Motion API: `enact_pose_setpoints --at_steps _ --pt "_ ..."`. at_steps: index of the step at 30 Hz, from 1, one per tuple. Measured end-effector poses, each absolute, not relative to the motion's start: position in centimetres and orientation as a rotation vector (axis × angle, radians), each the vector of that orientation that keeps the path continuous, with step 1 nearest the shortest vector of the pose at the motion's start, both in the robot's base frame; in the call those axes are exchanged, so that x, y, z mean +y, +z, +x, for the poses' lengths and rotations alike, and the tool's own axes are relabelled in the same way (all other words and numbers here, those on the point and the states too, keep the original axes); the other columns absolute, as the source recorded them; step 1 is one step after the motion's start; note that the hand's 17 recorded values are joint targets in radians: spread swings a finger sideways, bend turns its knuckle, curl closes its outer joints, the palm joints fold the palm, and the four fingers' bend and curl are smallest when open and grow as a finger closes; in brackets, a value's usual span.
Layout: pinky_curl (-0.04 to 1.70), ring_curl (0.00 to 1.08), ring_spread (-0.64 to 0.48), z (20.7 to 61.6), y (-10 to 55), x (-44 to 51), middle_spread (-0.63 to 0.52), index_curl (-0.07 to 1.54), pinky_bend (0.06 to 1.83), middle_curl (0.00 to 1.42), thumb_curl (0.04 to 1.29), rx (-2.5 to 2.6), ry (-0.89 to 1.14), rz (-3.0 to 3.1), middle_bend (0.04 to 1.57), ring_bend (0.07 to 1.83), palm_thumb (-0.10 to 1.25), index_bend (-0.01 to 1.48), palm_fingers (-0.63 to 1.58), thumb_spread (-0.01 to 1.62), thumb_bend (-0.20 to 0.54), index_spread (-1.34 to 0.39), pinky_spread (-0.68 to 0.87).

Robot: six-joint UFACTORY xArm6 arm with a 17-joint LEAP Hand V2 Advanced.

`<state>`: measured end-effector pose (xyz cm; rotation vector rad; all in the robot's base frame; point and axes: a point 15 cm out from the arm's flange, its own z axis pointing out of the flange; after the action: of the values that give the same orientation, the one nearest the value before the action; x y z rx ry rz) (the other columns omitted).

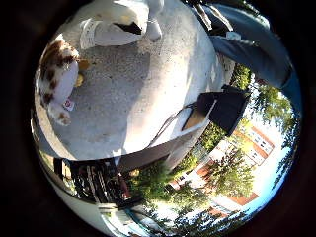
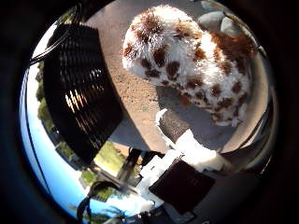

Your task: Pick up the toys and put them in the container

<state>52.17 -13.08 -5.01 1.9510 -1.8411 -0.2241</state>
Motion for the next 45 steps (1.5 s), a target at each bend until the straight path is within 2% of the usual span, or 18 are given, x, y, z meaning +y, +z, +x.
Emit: enact_pose_setpoints --at_steps 4,5,7,8,9,13,17,23,29,39,45 --pt "0.38 0.36 0.24 51.5 -6.0 -12.8 0.02 0.24 0.58 0.42 0.30 -1.779 -0.219 1.946 0.35 0.69 0.40 0.19 0.61 1.04 -0.037 0.00 0.50" --pt "0.38 0.39 0.23 51.4 -6.1 -12.8 -0.01 0.25 0.60 0.45 0.30 -1.774 -0.219 1.946 0.42 0.75 0.40 0.22 0.77 1.05 -0.034 -0.05 0.50" --pt "0.39 0.39 0.21 51.3 -6.2 -12.6 -0.03 0.25 0.63 0.46 0.30 -1.748 -0.216 1.953 0.43 0.76 0.40 0.23 0.84 1.05 -0.034 -0.09 0.49" --pt "0.42 0.43 0.19 51.3 -6.2 -12.5 -0.05 0.27 0.68 0.50 0.30 -1.741 -0.216 1.954 0.51 0.84 0.42 0.26 1.02 1.05 -0.023 -0.16 0.49" --pt "0.41 0.43 0.19 51.2 -6.3 -12.4 -0.06 0.27 0.67 0.51 0.31 -1.735 -0.218 1.955 0.53 0.85 0.43 0.26 1.04 1.06 -0.019 -0.18 0.49" --pt "0.52 0.54 0.10 50.8 -6.4 -12.5 -0.10 0.33 0.79 0.65 0.35 -1.715 -0.236 1.962 0.75 1.06 0.58 0.31 1.14 1.08 0.016 -0.32 0.46" --pt "0.63 0.62 0.04 49.6 -5.5 -12.7 -0.14 0.36 0.92 0.76 0.44 -1.682 -0.298 1.949 0.91 1.20 0.81 0.33 1.07 1.07 0.088 -0.43 0.45" --pt "0.80 0.71 -0.03 50.1 -2.2 -12.8 -0.18 0.45 1.12 0.89 0.56 -1.769 -0.373 1.974 1.05 1.32 0.97 0.44 0.99 1.06 0.119 -0.61 0.39" --pt "0.92 0.77 -0.07 48.9 3.4 -10.6 -0.20 0.57 1.22 0.98 0.64 -1.794 -0.572 2.033 1.14 1.41 0.98 0.54 0.88 1.06 0.088 -0.75 0.35" --pt "1.06 0.81 -0.09 48.0 15.4 -6.4 -0.20 0.84 1.32 1.06 0.75 -1.787 -0.694 2.172 1.29 1.54 0.99 0.59 0.72 1.09 0.038 -0.92 0.28" --pt "1.10 0.82 -0.09 47.7 21.0 -1.0 -0.20 1.00 1.36 1.07 0.80 -1.708 -0.691 2.307 1.34 1.59 1.00 0.58 0.66 1.10 0.010 -0.99 0.25"
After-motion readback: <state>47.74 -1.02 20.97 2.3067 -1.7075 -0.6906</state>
